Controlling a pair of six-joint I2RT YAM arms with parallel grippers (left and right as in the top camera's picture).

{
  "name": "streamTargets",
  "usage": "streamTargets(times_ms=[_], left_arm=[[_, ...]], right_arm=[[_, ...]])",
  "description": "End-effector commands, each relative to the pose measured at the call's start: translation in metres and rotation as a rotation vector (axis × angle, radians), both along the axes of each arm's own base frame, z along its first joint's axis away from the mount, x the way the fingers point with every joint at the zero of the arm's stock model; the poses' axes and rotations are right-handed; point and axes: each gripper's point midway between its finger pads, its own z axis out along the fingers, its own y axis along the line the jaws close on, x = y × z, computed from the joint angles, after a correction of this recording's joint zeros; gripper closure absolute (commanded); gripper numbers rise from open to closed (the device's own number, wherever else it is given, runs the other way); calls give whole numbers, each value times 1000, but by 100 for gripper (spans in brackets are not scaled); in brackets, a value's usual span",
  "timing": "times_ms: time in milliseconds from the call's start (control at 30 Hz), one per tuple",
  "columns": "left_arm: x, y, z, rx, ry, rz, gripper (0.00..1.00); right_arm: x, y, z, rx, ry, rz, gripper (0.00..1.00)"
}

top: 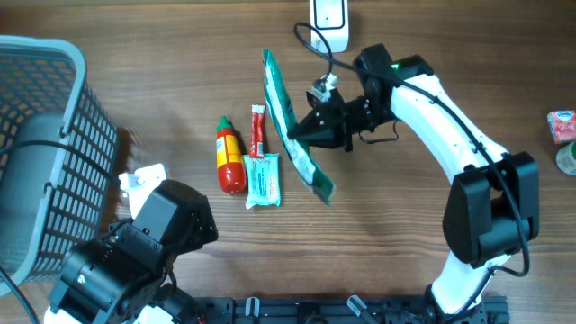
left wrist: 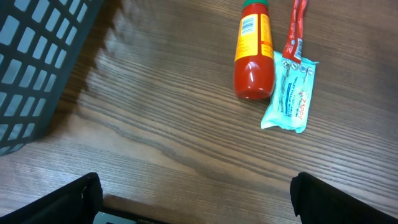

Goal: Scan the item barcode

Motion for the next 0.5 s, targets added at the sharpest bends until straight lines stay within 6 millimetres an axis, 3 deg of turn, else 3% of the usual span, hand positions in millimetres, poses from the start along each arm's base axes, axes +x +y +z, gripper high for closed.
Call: streamTargets(times_ms=[0,167,333,467], left_arm=[[1,2,1,2,-10,15,0],[1,2,1,2,-10,15,0],[1,2,1,2,-10,15,0],[1,2,1,2,-10,15,0]], right_arm=[[-11,-5,-22,-78,-306,89,96],[-52,-15,-11,19,-433,222,96],[-75,-22,-16,-9,-536,311,95],[-90,-24,0,0,-644,349,96]])
